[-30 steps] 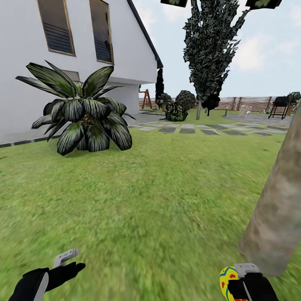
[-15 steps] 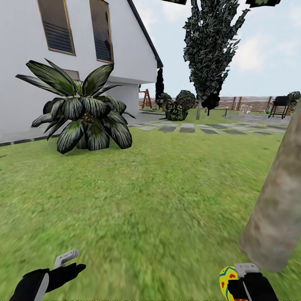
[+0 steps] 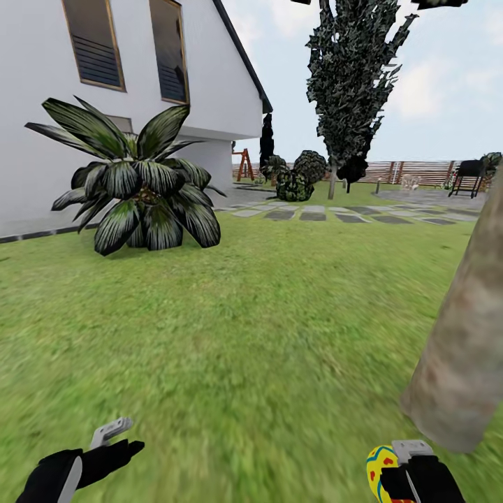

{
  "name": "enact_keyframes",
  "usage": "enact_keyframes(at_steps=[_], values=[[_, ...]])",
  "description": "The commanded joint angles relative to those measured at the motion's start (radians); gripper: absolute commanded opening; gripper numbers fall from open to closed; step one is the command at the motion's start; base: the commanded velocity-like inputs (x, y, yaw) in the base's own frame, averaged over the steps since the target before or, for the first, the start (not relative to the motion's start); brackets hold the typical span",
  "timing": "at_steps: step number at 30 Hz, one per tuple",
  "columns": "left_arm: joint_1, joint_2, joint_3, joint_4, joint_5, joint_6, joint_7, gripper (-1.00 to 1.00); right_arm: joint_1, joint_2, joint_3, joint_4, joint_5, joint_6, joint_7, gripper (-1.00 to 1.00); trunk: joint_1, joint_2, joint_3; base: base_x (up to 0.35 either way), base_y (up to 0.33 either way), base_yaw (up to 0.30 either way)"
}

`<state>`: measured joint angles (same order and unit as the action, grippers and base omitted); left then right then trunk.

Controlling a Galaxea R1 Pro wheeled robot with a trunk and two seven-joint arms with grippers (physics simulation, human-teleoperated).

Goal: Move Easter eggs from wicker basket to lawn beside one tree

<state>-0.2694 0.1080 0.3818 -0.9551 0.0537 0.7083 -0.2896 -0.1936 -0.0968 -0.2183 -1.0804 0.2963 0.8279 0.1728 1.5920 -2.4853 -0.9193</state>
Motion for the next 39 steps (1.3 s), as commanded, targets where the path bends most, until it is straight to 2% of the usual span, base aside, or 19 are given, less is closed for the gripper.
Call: enact_keyframes(at_steps=[1,7,13,20,22,39], values=[[-0.001,-0.005,0.001,0.004,0.005,0.007,-0.001,1.00,0.000,0.000,-0.001,0.000,0.010,0.004,0.010,-1.00,0.000,0.000,-0.001,0.291,-0.117,0.000],[-0.001,-0.015,0.001,0.014,0.004,0.007,0.000,1.00,0.000,0.000,-0.001,0.002,0.010,0.004,0.010,-1.00,0.000,0.000,-0.001,0.261,-0.176,0.000],[-0.001,-0.019,0.000,0.023,0.002,-0.024,0.000,1.00,0.000,0.000,-0.001,0.002,0.010,0.004,0.010,-1.00,0.000,0.000,-0.001,0.021,-0.105,0.000],[-0.001,-0.019,0.002,0.027,0.005,-0.029,0.000,1.00,0.000,0.000,0.000,0.002,0.010,0.004,0.010,-1.00,0.000,0.000,-0.001,0.000,-0.064,0.000],[-0.001,-0.019,0.002,0.027,0.005,-0.029,0.000,1.00,0.000,0.000,0.000,0.002,0.010,0.004,0.010,-1.00,0.008,-0.014,-0.007,0.000,0.000,0.000],[-0.001,-0.016,0.002,0.024,0.007,-0.029,0.000,1.00,0.000,0.000,0.000,0.002,0.010,0.004,0.010,-1.00,0.016,-0.019,-0.073,0.000,0.000,0.000]])
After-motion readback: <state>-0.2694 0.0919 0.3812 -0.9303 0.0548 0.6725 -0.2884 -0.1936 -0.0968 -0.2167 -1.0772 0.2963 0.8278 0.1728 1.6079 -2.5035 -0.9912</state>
